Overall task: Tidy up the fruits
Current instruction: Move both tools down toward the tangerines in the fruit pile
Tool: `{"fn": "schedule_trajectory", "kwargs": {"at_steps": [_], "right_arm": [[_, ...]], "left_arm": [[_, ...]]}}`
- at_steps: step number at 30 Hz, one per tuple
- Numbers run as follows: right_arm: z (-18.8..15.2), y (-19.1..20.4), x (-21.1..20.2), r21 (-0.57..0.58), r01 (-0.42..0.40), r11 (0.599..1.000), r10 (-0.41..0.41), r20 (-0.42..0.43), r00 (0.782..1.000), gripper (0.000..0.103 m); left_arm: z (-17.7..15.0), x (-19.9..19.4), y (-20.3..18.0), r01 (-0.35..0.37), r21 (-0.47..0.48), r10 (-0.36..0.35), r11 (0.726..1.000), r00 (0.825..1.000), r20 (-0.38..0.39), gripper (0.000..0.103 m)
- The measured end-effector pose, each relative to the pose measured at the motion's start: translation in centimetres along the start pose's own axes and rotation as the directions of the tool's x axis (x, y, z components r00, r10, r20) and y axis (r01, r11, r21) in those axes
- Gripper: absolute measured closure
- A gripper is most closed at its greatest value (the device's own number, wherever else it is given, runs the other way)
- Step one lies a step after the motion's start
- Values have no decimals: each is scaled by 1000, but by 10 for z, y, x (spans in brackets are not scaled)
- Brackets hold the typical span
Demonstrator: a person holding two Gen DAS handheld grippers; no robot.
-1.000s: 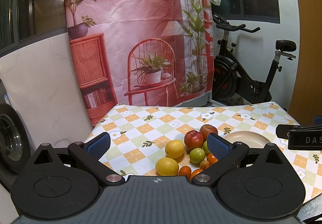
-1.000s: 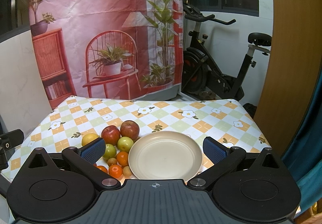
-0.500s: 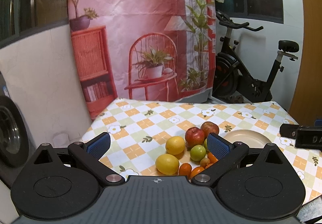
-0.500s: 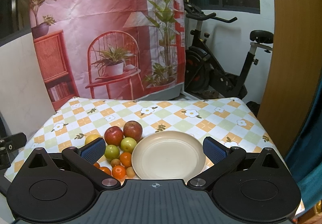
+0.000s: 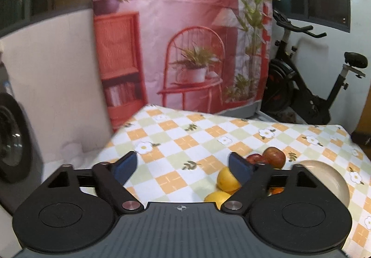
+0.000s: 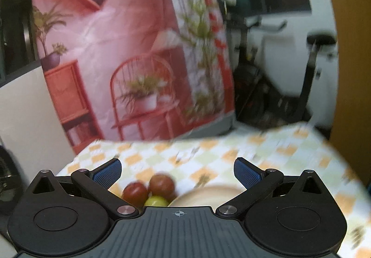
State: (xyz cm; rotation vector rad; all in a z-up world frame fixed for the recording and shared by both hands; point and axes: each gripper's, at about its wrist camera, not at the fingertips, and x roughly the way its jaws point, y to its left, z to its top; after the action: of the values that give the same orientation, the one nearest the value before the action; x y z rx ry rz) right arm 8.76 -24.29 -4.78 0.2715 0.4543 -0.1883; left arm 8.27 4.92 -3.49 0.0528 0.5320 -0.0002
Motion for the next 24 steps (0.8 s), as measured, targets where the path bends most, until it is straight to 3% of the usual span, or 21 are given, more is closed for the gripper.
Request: {"fn": "schedule_trajectory", "kwargs": {"at_steps": [4,9,12,16,24], "right_arm": [[-32,-1,32,42,-39,998,41,-44,998,0],[-56,12,55,-38,-34,999,32,-54,998,0],[-62,15,58,-56,-37,998,33,-70,997,0],[-64,21,65,-86,-64,994,56,-100,993,0],[-63,31,70,-155,-59,986,41,-114,993,0]], "left_arm": [[-10,21,1,19,11,-19,1000,1000,-12,21],[-25,42,11,31,-25,-32,999,998,-58,24],[-29,52,18,22,-42,-25,999,998,-65,24],[-31,53,18,52,-26,-52,998,999,-7,24],[-30,67,14,70,26,-69,997,996,-58,24]]}}
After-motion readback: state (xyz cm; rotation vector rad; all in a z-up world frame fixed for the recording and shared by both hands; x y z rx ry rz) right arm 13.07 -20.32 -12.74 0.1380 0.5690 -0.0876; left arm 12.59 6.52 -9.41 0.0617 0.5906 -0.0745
